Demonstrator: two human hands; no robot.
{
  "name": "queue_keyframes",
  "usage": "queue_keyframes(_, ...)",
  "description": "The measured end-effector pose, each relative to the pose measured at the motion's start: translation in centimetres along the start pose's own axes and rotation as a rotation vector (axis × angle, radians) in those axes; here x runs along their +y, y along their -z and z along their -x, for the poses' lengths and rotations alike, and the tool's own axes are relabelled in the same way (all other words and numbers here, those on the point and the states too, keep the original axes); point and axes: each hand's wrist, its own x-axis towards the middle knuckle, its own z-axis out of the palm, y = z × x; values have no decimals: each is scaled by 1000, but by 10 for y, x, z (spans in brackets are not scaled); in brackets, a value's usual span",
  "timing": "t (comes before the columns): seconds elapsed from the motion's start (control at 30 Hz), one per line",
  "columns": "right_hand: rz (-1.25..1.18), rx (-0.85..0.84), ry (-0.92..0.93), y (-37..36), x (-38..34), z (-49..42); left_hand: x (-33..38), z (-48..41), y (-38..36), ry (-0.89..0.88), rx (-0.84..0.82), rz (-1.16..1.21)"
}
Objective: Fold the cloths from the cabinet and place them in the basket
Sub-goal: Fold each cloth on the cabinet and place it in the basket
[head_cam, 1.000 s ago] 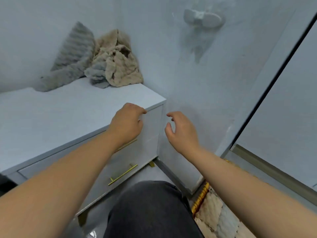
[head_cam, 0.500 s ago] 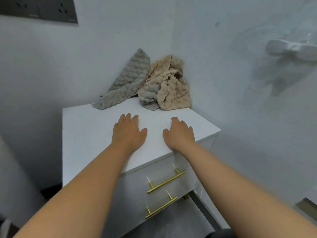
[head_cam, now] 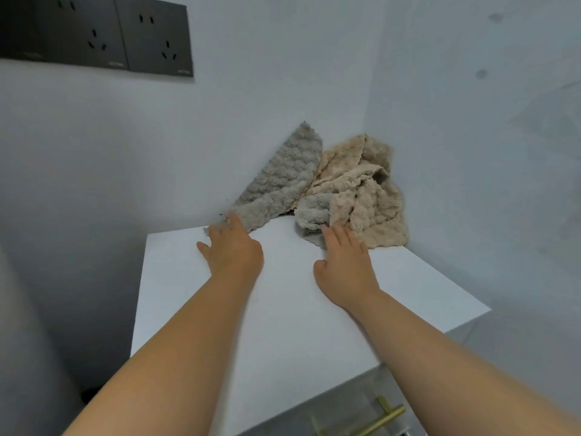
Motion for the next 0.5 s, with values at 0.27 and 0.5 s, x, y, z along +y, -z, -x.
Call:
queue_keyframes(0.27, 13, 54, -139, -5, 3, -7, -2, 7, 8, -140, 107, -85)
queue_keyframes(0.5, -111, 157, -161, 9, -6, 10, -11, 50, 21, -183, 150, -35)
